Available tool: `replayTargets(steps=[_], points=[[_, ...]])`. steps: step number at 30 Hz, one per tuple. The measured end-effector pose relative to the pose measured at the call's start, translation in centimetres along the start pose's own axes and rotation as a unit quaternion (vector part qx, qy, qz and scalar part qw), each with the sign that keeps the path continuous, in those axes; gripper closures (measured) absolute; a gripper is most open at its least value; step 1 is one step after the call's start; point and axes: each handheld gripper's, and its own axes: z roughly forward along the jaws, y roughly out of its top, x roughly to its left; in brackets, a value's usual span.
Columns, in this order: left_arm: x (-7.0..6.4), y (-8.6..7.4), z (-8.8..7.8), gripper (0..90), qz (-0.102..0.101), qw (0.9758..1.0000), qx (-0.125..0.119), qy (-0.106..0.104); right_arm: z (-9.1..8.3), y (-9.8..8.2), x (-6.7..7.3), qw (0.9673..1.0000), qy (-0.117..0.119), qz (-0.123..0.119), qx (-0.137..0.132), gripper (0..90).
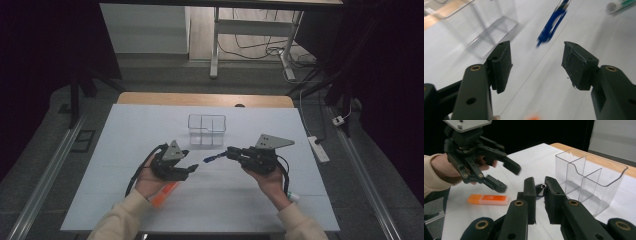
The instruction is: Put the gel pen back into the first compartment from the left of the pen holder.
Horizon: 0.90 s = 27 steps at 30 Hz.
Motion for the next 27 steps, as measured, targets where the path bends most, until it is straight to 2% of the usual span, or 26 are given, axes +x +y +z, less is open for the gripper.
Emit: replayTargets(steps=[7,14,20,27], points=[[0.9,-2.0,-2.2,40.5,-0.017,0.9998,-0.002,0.009,-0.3,0.2,-0.2,0.9999,-0.009,-0.001,-0.005,78.9],[1.4,-4.2,-3.6,39.9,-0.039,0.9992,0.003,0.01,-0.6,0.3,-0.4,0.9998,-0.016,0.0,-0.009,78.8],[1.5,-5.7,-4.3,36.9,-0.058,0.998,0.013,0.02,-0.8,0.4,-0.5,0.9998,-0.018,-0.001,-0.013,78.8],[1.6,-7.9,-5.4,34.2,-0.089,0.9955,0.017,0.028,-1.1,0.6,-0.7,0.9996,-0.021,-0.001,-0.02,78.8]])
